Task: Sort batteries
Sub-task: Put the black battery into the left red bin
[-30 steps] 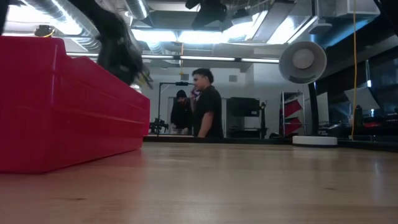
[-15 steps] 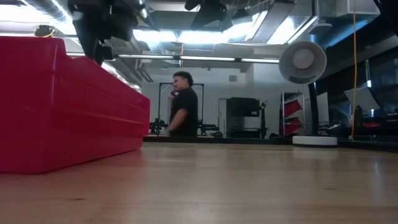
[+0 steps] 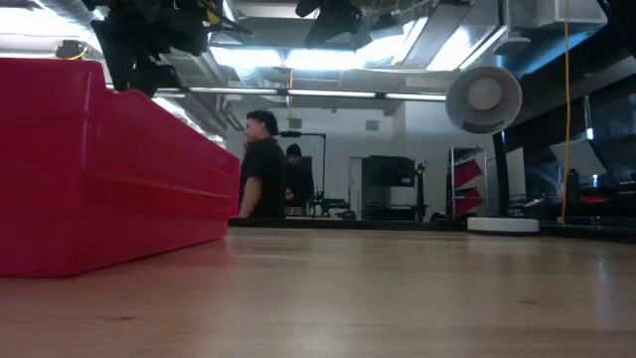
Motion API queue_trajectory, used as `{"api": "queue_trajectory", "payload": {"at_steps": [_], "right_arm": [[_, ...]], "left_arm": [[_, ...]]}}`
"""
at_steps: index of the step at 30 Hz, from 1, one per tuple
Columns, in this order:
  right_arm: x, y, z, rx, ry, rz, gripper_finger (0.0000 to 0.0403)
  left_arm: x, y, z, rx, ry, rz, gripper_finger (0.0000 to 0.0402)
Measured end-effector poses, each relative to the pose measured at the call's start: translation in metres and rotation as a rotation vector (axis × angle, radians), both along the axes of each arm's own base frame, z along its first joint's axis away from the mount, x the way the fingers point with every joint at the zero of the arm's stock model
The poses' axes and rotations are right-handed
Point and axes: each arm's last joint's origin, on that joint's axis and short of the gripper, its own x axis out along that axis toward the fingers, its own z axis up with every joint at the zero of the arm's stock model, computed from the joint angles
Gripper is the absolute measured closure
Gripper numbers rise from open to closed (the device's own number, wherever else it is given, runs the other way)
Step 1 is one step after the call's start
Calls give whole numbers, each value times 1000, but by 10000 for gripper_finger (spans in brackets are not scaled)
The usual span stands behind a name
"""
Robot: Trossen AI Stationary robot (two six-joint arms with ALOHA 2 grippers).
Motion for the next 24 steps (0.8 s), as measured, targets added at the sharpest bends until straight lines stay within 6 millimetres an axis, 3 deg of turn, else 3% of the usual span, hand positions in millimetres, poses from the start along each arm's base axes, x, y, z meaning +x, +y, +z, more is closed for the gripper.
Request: {"api": "queue_trajectory", "payload": {"at_steps": [18,24], "right_arm": [[0,0,0,0,-2,0,82],[0,0,0,1,-1,-1,82]], "left_arm": [[-1,-7,-1,57,77,9,112],[-7,8,2,193,87,134,112]]}}
